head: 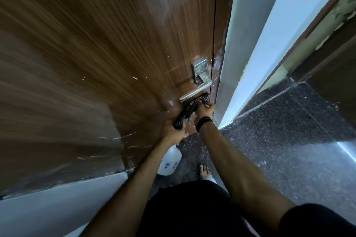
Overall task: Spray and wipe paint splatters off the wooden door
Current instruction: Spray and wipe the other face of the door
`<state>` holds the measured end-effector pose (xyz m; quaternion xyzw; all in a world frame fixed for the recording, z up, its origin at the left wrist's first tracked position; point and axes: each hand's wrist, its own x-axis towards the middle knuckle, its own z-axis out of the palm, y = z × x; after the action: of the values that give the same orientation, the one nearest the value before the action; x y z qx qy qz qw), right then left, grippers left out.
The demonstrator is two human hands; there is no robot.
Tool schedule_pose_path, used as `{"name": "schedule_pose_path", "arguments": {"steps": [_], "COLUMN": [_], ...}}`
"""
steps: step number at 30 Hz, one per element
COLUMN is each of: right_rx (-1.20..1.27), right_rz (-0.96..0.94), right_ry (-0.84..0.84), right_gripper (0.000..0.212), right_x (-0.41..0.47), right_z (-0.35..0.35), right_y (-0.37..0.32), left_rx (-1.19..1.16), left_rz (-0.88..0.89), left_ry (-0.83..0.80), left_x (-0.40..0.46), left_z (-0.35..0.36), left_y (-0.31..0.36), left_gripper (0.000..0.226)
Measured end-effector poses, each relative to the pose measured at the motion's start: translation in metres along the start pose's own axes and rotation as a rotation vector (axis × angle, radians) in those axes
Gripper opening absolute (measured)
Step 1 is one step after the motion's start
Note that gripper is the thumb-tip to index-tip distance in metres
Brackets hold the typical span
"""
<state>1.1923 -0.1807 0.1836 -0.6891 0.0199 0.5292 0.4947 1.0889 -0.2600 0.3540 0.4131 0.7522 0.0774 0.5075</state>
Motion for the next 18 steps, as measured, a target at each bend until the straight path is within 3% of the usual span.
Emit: {"name": "schedule_pose_path", "arguments": {"steps": [7,10,14,18], "right_rx": [0.109,0.102,0.051,0.053], "right_rz": [-0.367,-0.332,-0.096,-0.181], "right_ry": [0.018,-0.007,-0.036,-0.055], "right_gripper": [0.022,0.026,0.031,0.026], "right_x": [-0.04,-0.037,-0.022,-0.028], "right_z": [-0.005,-0.008,-0.018,-0.028], "right_y": [-0.053,-0.053,-0.055,-0.068], "left_rx": [0.038,0.036,0.073,0.124], "left_rz": [0.097,0.123,0.154,0.189], "left_ry": [-0.004,-0.024,-0.004,-0.007], "left_x": [0.007,0.004,0.0,-0.002], "left_z": [0.0,0.006,0.014,0.021], "left_y": [0.012,0.022,0.03,0.035], "left_gripper": [0.026,0.022,0.015,0.024]}}
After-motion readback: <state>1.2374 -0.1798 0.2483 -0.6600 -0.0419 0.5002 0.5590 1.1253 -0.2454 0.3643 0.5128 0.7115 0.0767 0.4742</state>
